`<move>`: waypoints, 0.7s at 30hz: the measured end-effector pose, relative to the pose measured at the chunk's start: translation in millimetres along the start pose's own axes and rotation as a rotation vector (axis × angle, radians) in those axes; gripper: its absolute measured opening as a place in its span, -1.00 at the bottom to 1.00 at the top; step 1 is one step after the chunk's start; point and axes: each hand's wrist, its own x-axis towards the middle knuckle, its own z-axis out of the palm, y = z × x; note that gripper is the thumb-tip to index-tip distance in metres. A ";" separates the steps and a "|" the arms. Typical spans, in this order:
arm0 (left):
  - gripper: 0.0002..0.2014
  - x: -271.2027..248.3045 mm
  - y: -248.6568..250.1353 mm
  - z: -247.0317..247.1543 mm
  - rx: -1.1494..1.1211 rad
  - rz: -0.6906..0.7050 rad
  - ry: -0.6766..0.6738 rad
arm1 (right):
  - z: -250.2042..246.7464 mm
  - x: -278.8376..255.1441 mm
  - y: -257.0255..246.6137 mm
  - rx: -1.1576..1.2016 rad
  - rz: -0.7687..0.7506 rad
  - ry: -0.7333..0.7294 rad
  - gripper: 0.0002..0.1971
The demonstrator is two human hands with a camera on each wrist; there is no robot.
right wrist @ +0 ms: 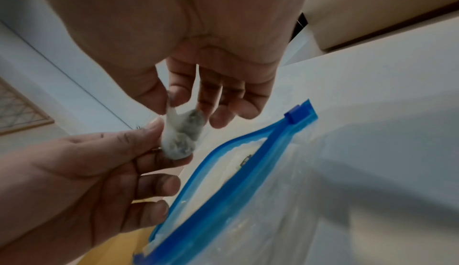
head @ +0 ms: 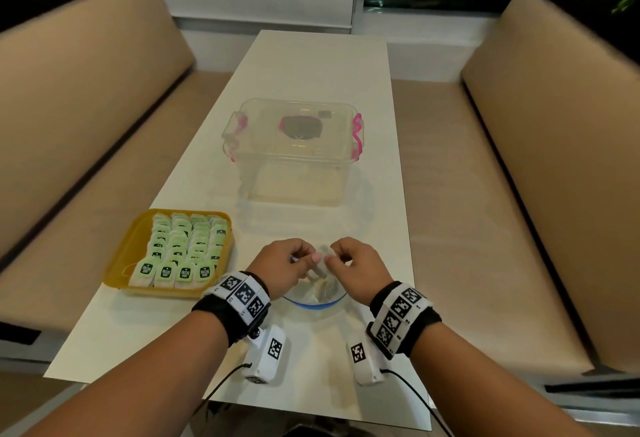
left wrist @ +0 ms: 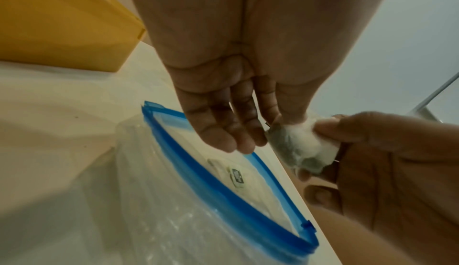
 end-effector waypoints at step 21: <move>-0.73 -7.9 16.2 -26.4 -0.038 0.119 -0.036 | 5.8 5.3 -23.3 0.491 0.059 -0.105 -0.74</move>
